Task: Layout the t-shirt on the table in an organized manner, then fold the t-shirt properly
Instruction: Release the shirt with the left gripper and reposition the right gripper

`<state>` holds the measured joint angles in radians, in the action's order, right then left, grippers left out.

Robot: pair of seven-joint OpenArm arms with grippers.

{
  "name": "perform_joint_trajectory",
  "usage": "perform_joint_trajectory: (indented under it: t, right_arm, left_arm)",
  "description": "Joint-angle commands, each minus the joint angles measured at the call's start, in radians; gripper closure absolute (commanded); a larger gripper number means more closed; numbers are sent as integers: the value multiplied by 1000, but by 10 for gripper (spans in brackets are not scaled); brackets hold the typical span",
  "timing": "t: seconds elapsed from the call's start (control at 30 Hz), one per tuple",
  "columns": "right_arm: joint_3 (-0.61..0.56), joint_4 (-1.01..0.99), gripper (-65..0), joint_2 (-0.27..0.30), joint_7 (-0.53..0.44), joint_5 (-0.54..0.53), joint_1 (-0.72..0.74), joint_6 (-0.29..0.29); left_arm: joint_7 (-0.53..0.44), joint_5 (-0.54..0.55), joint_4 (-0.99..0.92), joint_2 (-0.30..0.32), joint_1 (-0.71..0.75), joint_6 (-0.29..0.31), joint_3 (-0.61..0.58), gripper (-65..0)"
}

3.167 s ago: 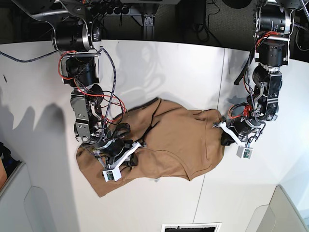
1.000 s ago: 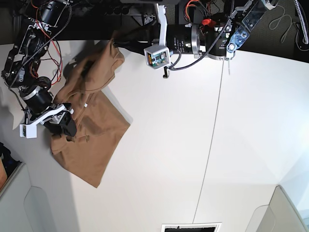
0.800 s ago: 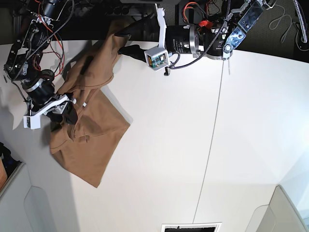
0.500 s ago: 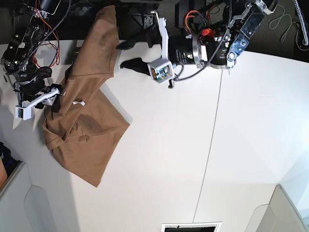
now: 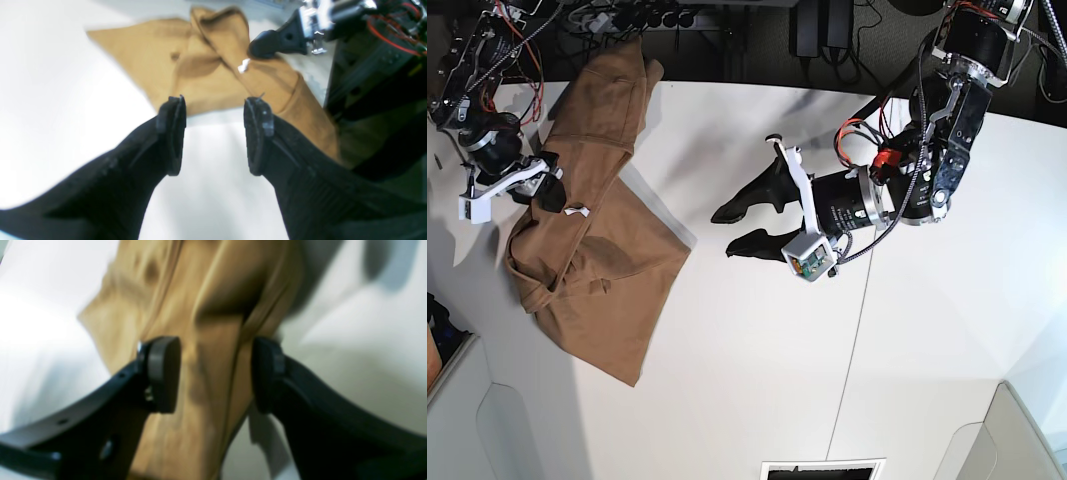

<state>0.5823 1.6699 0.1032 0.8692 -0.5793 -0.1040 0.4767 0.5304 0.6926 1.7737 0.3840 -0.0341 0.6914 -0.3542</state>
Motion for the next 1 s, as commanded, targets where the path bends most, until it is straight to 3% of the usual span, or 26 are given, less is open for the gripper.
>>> perform_joint_trajectory:
  t: [0.0, 0.17, 0.33, 0.47, 0.6, 0.73, 0.97]
  right_arm:
    - [2, 19, -334, -9, -26, -17, 5, 21]
    - [2, 19, -334, -76, -61, 18, -13, 21]
    - [0, 78, -334, -90, -48, -19, -14, 21]
    - [0, 204, -334, -90, -1, -20, -27, 20]
    - [-19, 262, -334, -90, -14, -20, -40, 20]
    - [-121, 256, -334, -110, -81, 160, -41, -19]
    - [-343, 226, -334, -129, -163, 506, -40, -228]
  left_arm:
    - [-34, 21, -21, 6, -32, 7, -3, -307]
    - [-37, 20, -145, -26, -86, 7, -47, -307]
    - [-37, -16, -171, -76, -119, 7, -53, -307]
    - [-34, -60, -172, -66, -120, 7, -53, -307]
    - [-33, -61, -183, -59, -121, 7, -53, -308]
    - [-32, -43, -189, -51, -111, 7, -53, -307]
    - [-26, -34, -189, -49, -104, 7, -53, -307]
